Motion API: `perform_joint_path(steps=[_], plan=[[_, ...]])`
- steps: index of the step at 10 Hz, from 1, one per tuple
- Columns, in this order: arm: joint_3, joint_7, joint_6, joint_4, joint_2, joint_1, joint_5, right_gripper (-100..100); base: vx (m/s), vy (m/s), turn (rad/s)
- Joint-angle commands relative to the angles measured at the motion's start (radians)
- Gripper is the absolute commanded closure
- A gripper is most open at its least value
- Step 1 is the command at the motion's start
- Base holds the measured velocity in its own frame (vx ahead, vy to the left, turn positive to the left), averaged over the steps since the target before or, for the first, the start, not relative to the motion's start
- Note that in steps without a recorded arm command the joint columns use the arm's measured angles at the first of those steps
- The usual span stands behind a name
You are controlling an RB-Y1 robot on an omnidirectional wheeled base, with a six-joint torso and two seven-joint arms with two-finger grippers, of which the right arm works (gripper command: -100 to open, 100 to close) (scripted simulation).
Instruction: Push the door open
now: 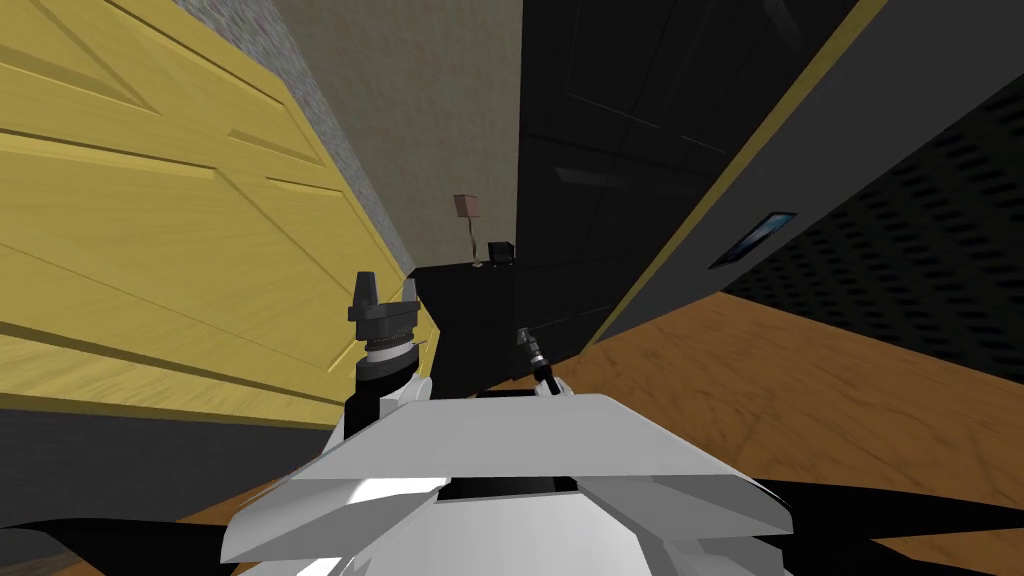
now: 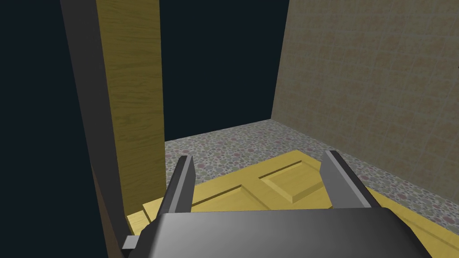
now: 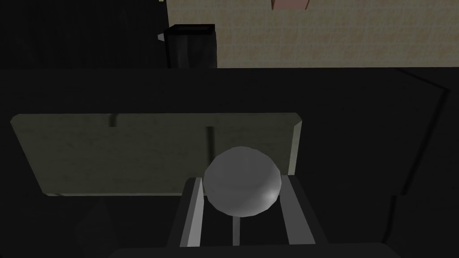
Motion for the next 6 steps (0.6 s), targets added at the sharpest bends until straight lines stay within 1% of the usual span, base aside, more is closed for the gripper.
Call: perform_joint_path(steps=[1, 3, 4, 5, 6], plan=[[-0.018, 0.006, 0.001, -0.006, -0.011, -0.010, -0.008, 100, 0.166, 0.068, -0.023], [-0.037, 0.011, 0.001, -0.005, -0.023, -0.012, -0.017, 100, 0.217, 0.088, -0.055], [-0.037, 0.011, 0.001, -0.005, -0.023, -0.012, -0.017, 100, 0.147, 0.069, -0.049], [-0.037, 0.011, 0.001, -0.005, -0.023, -0.012, -0.017, 100, 0.037, 0.013, -0.009], [-0.038, 0.013, -0.002, 0.001, -0.032, -0.019, -0.020, -100, -0.086, 0.007, -0.052]])
